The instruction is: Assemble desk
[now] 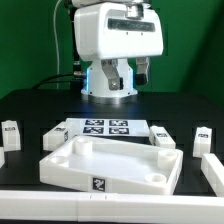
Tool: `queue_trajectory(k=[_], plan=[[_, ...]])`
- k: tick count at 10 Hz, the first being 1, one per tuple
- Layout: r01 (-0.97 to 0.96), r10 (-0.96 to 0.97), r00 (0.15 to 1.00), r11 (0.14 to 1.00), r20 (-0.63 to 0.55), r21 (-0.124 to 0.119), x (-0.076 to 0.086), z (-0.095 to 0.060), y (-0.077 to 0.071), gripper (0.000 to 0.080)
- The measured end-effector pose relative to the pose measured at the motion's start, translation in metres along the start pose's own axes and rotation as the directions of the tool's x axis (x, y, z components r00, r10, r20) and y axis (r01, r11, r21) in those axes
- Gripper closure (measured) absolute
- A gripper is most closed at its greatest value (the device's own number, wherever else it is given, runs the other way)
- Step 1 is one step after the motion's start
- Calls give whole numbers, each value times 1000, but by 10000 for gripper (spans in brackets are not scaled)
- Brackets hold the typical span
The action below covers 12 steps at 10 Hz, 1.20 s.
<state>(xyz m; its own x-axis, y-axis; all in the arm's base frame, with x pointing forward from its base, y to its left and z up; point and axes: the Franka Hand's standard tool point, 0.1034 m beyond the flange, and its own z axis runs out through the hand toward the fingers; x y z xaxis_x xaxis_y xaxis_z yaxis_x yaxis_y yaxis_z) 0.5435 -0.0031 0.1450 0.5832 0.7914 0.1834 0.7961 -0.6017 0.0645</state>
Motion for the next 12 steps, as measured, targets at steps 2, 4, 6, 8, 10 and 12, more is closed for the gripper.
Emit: queue_trajectory(k=[2, 4, 6, 8, 10, 12], plan=[[0, 0, 1000, 1000, 0, 0, 0, 0, 0, 150], [0, 0, 1000, 1000, 2, 1, -1, 1, 0, 150], [8, -8, 1000, 1000, 3, -7, -1, 2, 1, 150], [119, -118, 993, 988, 14, -96, -3, 20, -7, 150], [94, -92, 995, 994, 34, -51, -21, 48, -11, 150], [90, -88, 995, 995, 36, -50, -22, 49, -11, 150]])
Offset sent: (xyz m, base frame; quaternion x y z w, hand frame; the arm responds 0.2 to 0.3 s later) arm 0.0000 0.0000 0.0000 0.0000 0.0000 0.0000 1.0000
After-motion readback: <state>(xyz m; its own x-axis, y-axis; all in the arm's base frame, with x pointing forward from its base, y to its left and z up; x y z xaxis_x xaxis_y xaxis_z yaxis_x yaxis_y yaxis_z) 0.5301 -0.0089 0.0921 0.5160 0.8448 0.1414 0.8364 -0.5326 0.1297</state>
